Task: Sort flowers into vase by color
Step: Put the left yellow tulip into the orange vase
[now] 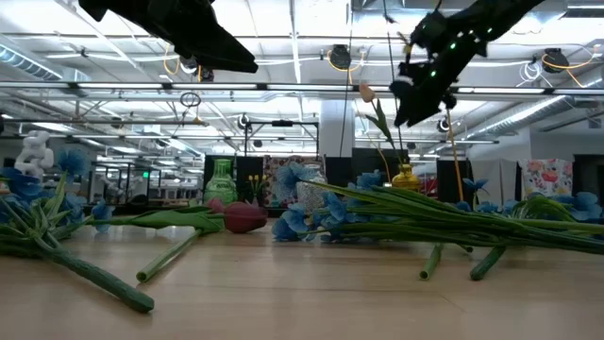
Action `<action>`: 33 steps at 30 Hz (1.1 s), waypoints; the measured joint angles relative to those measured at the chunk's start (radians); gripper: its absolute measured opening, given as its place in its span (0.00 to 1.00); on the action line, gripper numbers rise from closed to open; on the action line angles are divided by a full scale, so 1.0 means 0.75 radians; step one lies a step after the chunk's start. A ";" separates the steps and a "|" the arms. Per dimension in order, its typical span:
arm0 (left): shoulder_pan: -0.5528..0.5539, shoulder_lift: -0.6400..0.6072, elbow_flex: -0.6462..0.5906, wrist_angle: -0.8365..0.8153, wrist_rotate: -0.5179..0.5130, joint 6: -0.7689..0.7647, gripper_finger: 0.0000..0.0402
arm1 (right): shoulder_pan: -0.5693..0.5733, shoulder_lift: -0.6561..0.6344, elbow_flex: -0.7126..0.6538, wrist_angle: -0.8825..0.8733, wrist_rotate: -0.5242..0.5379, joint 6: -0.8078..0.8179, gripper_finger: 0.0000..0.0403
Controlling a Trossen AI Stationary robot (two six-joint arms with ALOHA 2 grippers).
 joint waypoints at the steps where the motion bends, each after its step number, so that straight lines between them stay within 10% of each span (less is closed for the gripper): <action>1: 0.000 0.000 0.000 0.000 0.000 0.000 0.49 | 0.001 -0.033 0.000 -0.020 -0.001 0.014 0.57; 13: -0.007 0.000 0.000 0.011 0.001 -0.034 0.49 | 0.184 -0.354 0.001 -0.353 -0.144 0.229 0.61; 33: -0.030 0.000 0.000 0.014 0.007 -0.139 0.49 | 1.299 -0.320 -0.357 -0.342 -0.003 0.913 0.49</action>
